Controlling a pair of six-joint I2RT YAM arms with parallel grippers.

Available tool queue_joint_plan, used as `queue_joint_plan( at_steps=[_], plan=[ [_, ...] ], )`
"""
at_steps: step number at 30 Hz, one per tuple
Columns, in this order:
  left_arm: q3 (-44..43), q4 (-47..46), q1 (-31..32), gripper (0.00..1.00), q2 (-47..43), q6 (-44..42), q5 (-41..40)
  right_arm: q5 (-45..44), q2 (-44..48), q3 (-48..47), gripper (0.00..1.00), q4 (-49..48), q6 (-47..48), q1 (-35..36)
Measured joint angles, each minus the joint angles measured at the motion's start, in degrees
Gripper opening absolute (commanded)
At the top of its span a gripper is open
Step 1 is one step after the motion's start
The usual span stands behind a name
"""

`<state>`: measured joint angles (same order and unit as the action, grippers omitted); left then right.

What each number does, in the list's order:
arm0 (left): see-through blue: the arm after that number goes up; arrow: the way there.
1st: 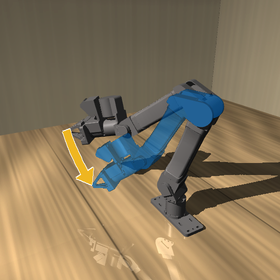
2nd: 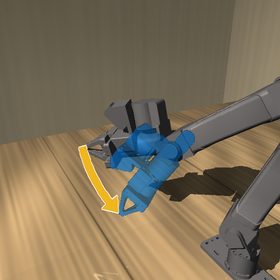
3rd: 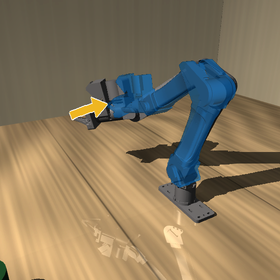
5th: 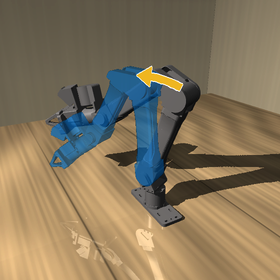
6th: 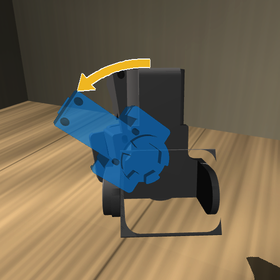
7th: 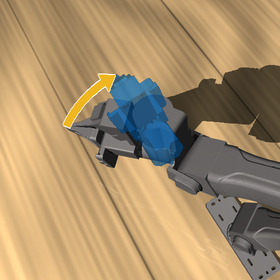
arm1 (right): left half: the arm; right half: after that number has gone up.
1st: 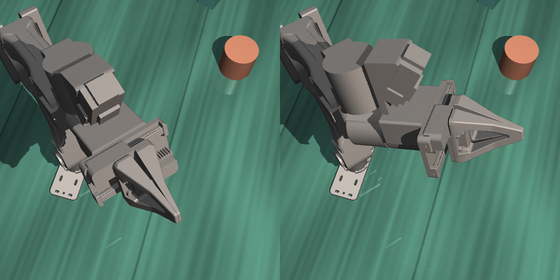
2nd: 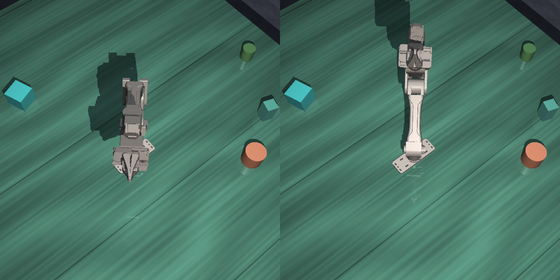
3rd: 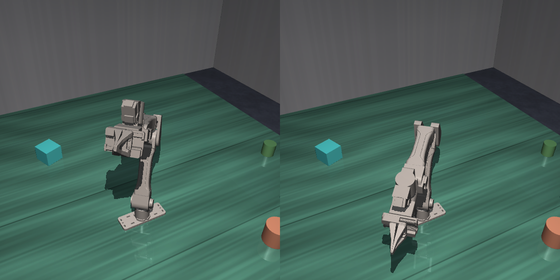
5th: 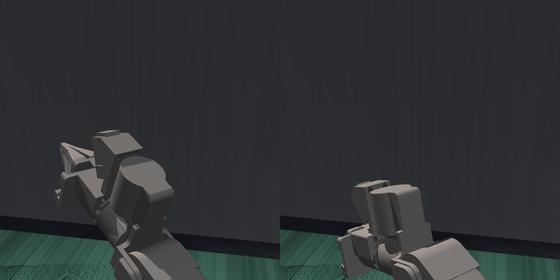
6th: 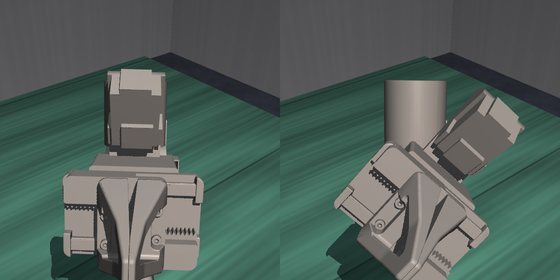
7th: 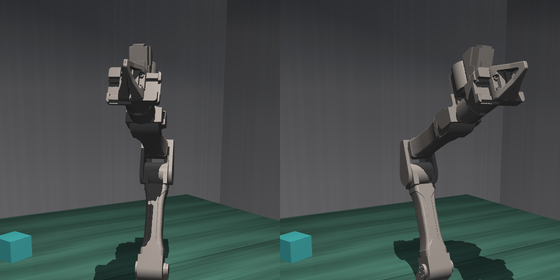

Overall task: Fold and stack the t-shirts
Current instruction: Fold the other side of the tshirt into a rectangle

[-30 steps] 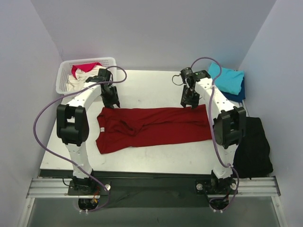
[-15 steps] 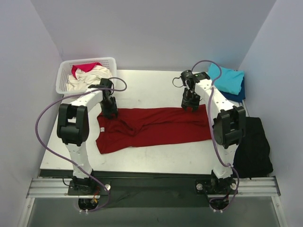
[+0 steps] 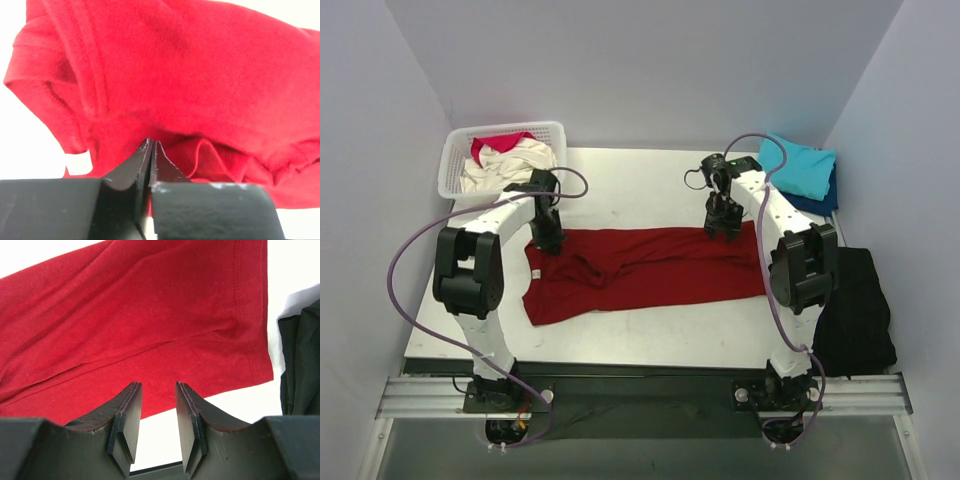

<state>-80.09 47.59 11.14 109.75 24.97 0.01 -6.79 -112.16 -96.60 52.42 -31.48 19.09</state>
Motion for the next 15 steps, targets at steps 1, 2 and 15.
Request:
queue_joint_plan(
  at_steps=[1, 2, 15],
  plan=[
    [0.0, 0.2, 0.0, 0.0, -0.7, 0.0, 0.0, 0.0, 0.0, 0.1, 0.34, 0.0, 0.0, 0.0],
    [0.0, 0.5, 0.0, 0.0, -1.4, 0.0, 0.0, 0.0, 0.0, 0.3, 0.33, 0.0, 0.0, 0.0],
    [5.9, 5.2, 0.2, 0.0, -12.7, -0.4, -0.4, 0.1, 0.0, 2.5, 0.32, -0.5, -0.2, 0.1]
  ],
)
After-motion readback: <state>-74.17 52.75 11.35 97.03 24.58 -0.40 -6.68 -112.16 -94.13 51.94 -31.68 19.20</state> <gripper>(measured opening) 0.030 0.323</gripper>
